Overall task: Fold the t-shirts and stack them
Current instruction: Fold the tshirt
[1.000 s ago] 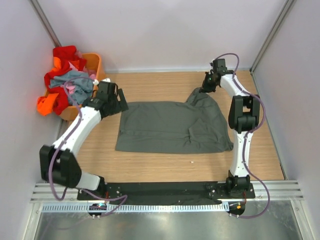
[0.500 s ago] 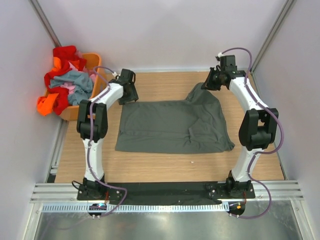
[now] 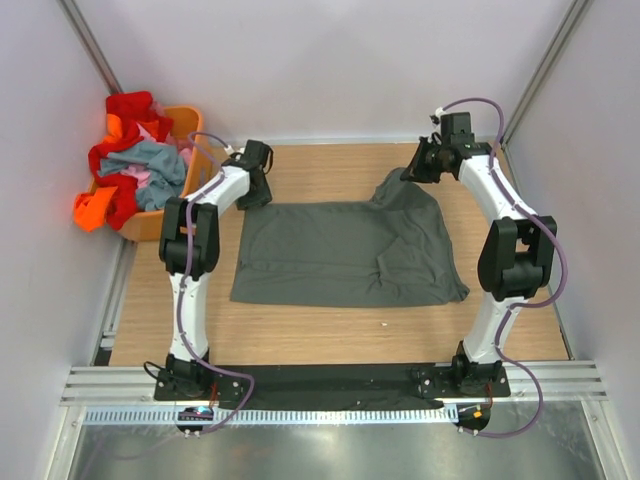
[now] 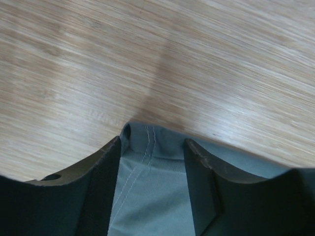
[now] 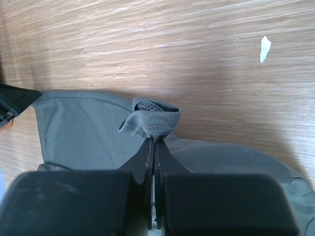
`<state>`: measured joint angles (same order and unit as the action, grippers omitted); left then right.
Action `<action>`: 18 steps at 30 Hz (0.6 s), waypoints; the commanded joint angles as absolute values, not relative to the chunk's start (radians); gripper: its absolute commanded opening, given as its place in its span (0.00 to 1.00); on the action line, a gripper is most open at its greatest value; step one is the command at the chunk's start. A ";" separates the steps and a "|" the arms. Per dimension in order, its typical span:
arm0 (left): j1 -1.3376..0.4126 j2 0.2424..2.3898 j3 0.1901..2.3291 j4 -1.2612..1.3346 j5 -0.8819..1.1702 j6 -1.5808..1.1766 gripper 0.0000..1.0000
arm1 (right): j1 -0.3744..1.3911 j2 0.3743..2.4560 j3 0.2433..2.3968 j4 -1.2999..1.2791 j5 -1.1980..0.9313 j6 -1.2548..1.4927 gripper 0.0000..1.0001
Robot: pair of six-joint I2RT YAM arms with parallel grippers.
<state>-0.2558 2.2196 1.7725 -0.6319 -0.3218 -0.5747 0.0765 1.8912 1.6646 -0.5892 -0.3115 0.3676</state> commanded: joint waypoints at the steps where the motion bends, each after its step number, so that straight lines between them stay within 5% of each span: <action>1: -0.256 2.256 1.819 -0.635 -0.371 -0.569 0.54 | 0.080 1.841 1.657 -0.555 -0.334 0.364 0.01; 5: -0.256 2.290 1.848 -0.641 -0.388 -0.565 0.44 | 0.081 1.845 1.655 -0.557 -0.333 0.361 0.01; 11: -0.256 2.316 1.893 -0.655 -0.399 -0.545 0.00 | 0.080 1.833 1.649 -0.572 -0.301 0.347 0.01; 18: -0.256 2.267 1.862 -0.663 -0.422 -0.528 0.00 | 0.081 1.700 1.566 -0.601 -0.232 0.344 0.01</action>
<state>-0.2558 2.3028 1.8614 -0.6483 -0.3767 -0.5438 0.0765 1.8381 1.5974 -0.5941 -0.2768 0.3599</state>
